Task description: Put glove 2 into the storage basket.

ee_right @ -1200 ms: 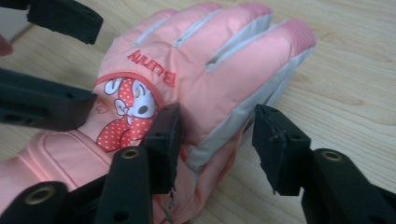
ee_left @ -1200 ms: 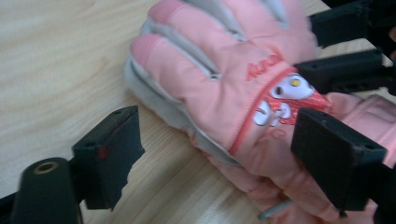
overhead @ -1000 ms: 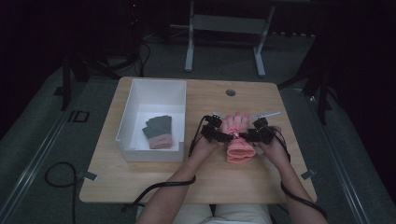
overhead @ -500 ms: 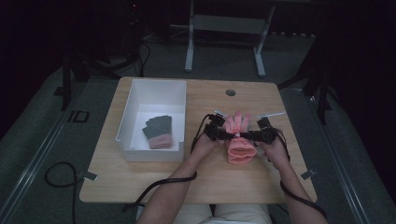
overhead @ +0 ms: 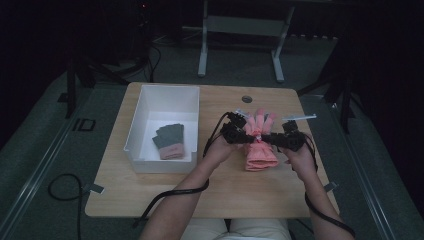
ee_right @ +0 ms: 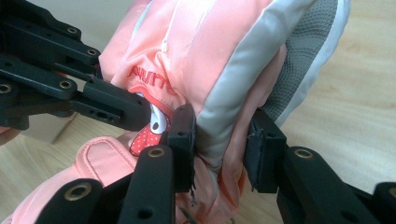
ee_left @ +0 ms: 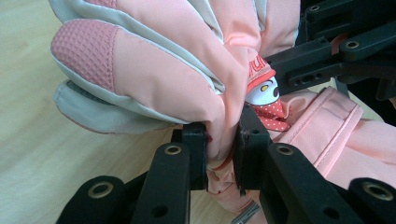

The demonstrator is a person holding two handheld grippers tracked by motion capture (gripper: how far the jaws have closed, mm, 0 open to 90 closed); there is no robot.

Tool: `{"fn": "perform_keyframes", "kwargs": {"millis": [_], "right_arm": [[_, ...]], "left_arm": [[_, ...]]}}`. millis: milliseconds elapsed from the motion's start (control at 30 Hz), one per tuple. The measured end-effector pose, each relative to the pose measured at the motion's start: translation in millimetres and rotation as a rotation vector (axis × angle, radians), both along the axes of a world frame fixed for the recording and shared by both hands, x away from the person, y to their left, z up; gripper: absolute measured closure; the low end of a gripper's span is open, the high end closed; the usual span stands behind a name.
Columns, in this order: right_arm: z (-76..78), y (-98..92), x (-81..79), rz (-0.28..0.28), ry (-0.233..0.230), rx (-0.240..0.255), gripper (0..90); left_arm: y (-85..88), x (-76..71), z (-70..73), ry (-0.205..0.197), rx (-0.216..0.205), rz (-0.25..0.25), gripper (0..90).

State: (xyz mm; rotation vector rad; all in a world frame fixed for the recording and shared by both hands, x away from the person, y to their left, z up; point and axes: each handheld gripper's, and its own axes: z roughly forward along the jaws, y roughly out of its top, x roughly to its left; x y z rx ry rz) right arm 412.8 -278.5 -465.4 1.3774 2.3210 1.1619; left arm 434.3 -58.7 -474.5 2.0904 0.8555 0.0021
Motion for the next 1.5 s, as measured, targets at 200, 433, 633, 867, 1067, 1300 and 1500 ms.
{"fn": "perform_keyframes", "kwargs": {"millis": [200, 433, 633, 867, 1067, 1300, 1500], "right_arm": [[21.6, 8.7, -4.6, 0.018, -0.027, 0.026, 66.8], [42.7, 25.7, -6.0, 0.049, -0.066, 0.046, 66.8], [56.4, 45.9, -7.8, 0.075, -0.088, 0.061, 66.8], [73.9, 70.8, -6.9, 0.111, -0.105, 0.081, 66.8], [81.8, 92.5, -4.9, 0.136, -0.108, 0.090, 66.8], [91.3, 123.9, 0.2, 0.163, -0.108, 0.107, 66.9], [98.7, 155.6, 5.5, 0.185, -0.114, 0.109, 66.9]], "left_arm": [[12.7, -6.1, 24.9, -0.027, 0.001, 0.006, 77.3], [34.8, -10.1, 49.3, -0.043, 0.005, 0.019, 77.3], [52.0, -15.4, 64.8, -0.058, 0.022, 0.035, 77.4], [77.7, -20.4, 88.1, -0.068, 0.051, 0.056, 77.4], [102.5, -25.4, 98.0, -0.078, 0.062, 0.083, 77.5], [134.0, -27.7, 113.0, -0.081, 0.085, 0.124, 77.5], [163.8, -28.7, 121.2, -0.084, 0.104, 0.160, 77.5]]}}
